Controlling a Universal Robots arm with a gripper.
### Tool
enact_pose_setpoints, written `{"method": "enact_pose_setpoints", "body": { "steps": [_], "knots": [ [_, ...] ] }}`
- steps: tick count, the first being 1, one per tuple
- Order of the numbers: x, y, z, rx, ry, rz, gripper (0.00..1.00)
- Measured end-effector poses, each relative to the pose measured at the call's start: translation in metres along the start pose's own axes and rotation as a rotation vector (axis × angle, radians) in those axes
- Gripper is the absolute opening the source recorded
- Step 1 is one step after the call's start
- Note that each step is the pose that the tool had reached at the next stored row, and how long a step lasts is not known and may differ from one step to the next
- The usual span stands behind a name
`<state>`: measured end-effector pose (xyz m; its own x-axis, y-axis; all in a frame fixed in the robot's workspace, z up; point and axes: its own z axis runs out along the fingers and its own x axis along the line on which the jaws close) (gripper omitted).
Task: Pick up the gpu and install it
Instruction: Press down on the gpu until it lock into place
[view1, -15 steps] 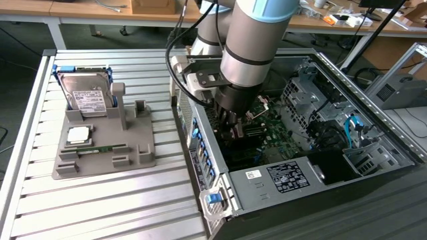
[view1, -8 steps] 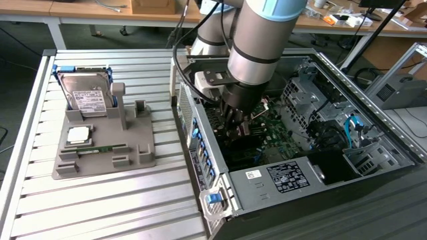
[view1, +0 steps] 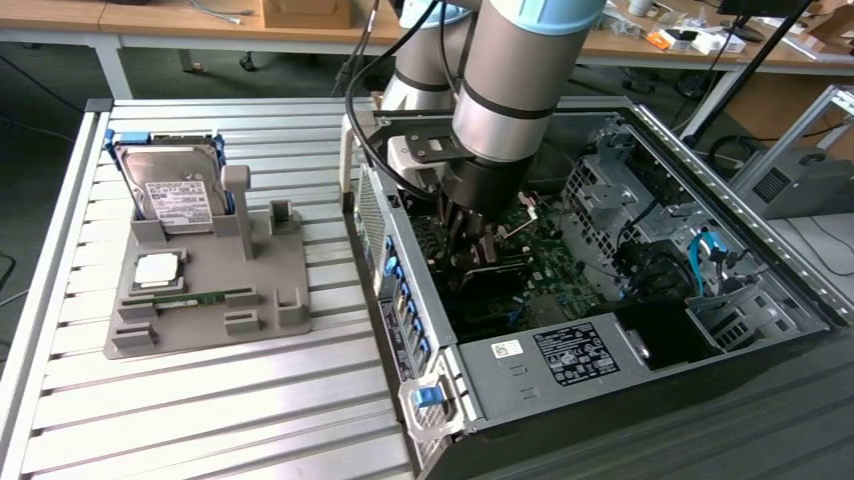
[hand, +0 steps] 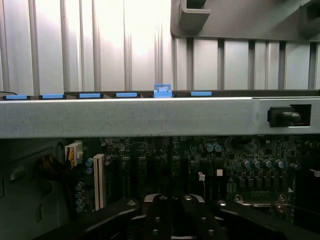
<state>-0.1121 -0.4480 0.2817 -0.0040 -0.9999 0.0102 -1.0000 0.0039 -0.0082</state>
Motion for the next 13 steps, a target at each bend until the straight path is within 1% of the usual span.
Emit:
{"method": "enact_pose_setpoints", "body": {
  "steps": [9,13],
  "knots": [
    [0.0001,0.0001,0.0040,-0.0003,0.0000,0.000,0.11],
    [0.0027,0.0001,0.0055,-0.0005,0.0002,0.000,0.11]
  ]
}}
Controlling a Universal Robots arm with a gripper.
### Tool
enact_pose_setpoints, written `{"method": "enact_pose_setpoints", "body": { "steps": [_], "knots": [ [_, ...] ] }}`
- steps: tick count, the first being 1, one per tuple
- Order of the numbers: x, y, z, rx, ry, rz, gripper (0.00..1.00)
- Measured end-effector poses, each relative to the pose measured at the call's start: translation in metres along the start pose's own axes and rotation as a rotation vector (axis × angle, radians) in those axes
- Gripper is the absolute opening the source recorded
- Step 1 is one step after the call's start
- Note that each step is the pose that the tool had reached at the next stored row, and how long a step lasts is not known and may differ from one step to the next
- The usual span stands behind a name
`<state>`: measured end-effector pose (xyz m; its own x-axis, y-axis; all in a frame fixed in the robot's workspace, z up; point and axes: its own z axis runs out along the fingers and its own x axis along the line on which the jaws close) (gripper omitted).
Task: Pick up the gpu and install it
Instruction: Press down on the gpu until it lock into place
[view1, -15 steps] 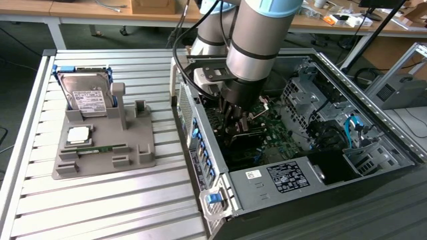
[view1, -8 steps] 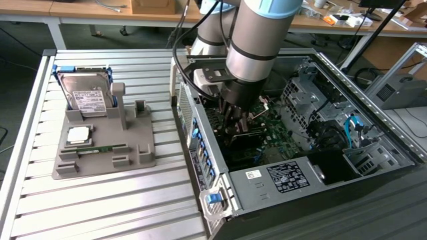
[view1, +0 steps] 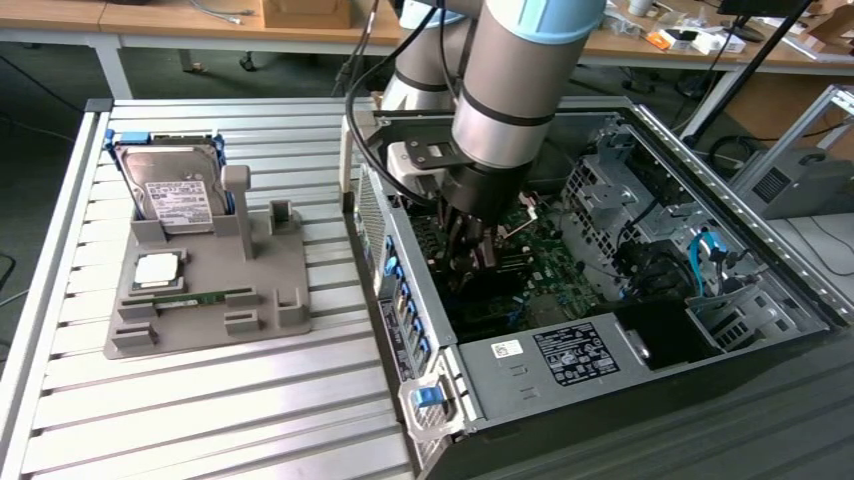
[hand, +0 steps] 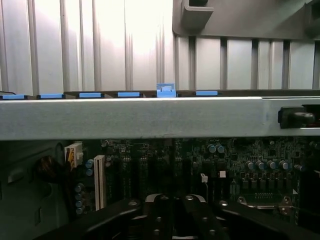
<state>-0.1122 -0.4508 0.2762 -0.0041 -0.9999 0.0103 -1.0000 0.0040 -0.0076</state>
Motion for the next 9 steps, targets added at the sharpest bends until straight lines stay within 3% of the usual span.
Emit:
{"method": "enact_pose_setpoints", "body": {
  "steps": [9],
  "knots": [
    [0.0077,0.0000,0.0020,0.0001,-0.0004,0.000,0.11]
  ]
}}
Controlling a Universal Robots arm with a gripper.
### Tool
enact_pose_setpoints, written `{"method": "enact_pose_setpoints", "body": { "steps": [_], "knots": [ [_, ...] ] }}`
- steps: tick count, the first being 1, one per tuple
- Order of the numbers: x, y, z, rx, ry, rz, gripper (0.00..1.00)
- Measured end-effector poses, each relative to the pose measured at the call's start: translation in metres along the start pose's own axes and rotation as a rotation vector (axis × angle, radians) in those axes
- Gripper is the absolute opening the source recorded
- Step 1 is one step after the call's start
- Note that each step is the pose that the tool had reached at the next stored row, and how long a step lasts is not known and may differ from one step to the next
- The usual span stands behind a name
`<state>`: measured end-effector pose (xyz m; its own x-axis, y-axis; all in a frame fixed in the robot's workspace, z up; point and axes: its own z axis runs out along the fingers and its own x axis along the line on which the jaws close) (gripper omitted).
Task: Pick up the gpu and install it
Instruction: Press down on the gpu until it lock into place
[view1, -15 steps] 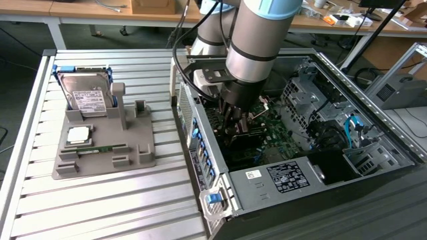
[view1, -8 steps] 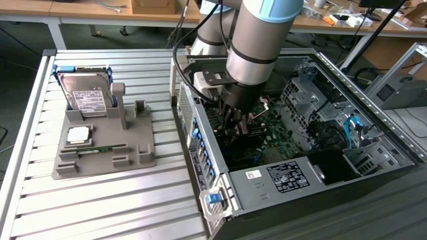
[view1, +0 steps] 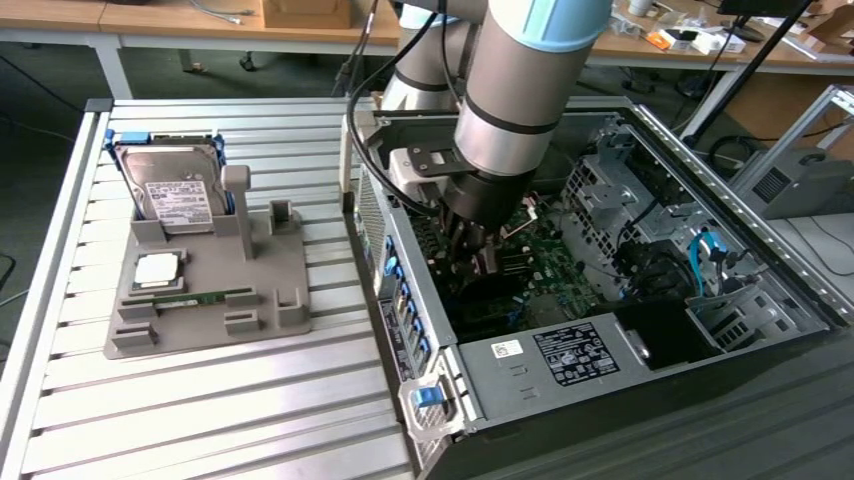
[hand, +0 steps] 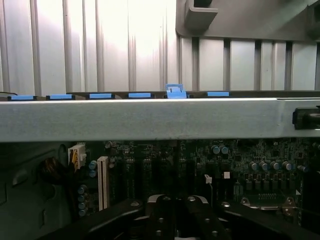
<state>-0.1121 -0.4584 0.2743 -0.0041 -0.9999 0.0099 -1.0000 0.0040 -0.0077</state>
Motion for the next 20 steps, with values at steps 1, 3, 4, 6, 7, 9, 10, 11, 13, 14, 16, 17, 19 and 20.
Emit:
{"method": "enact_pose_setpoints", "body": {
  "steps": [1,3,4,6,7,9,10,11,13,14,16,17,19,20],
  "knots": [
    [0.000,0.0001,0.0001,0.0000,0.0000,0.000,0.11],
    [0.001,0.0000,0.0001,-0.0001,0.0001,0.000,0.11],
    [0.001,0.0000,0.0001,-0.0001,0.0001,0.000,0.11],
    [0.001,0.0000,0.0001,0.0000,0.0001,0.000,0.11],
    [0.001,0.0000,0.0002,0.0000,0.0001,0.000,0.11],
    [0.001,0.0000,0.0002,0.0000,0.0001,0.000,0.11],
    [0.001,0.0000,0.0002,0.0000,-0.0001,0.000,0.11],
    [0.001,0.0000,0.0001,0.0000,-0.0003,0.000,0.11],
    [0.000,-0.0001,-0.0139,0.0003,-0.0005,0.000,0.11],
    [-0.002,0.0000,-0.0140,0.0003,-0.0005,0.000,0.11],
    [-0.013,0.0006,-0.0087,0.0001,-0.0077,0.000,0.11],
    [-0.022,0.0011,-0.0059,0.0002,-0.0080,0.000,0.11],
    [-0.023,0.0031,-0.0010,0.0002,-0.0104,0.000,0.11],
    [-0.014,0.0031,0.0003,0.0002,-0.0156,0.000,0.11]
  ]
}}
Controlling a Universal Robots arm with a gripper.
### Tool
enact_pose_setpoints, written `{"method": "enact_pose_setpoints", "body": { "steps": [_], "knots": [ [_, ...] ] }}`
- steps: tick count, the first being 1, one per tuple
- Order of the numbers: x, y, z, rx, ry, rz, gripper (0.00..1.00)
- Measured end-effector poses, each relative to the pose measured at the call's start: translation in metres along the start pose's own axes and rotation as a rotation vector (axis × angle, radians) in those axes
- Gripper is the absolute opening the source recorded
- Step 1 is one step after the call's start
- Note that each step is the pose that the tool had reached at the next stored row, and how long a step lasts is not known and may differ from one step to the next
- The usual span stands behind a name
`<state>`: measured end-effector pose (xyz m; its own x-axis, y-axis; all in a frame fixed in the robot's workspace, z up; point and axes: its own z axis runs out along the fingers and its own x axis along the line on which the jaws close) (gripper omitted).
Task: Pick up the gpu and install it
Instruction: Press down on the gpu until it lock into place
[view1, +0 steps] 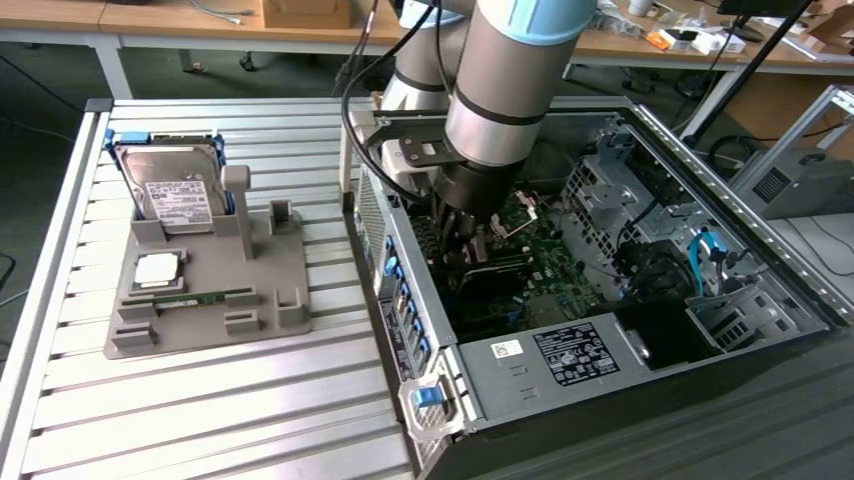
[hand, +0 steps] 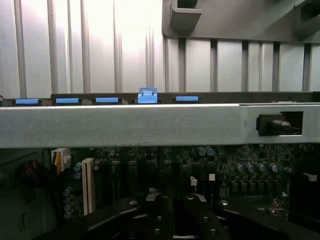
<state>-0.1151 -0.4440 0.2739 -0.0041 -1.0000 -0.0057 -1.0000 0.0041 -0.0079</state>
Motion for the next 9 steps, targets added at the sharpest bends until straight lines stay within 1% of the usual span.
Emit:
{"method": "enact_pose_setpoints", "body": {
  "steps": [3,9],
  "knots": [
    [0.0034,0.0000,0.0004,0.0000,-0.0014,0.000,0.11],
    [0.0052,-0.0001,0.0006,0.0000,-0.0012,0.000,0.11]
  ]
}}
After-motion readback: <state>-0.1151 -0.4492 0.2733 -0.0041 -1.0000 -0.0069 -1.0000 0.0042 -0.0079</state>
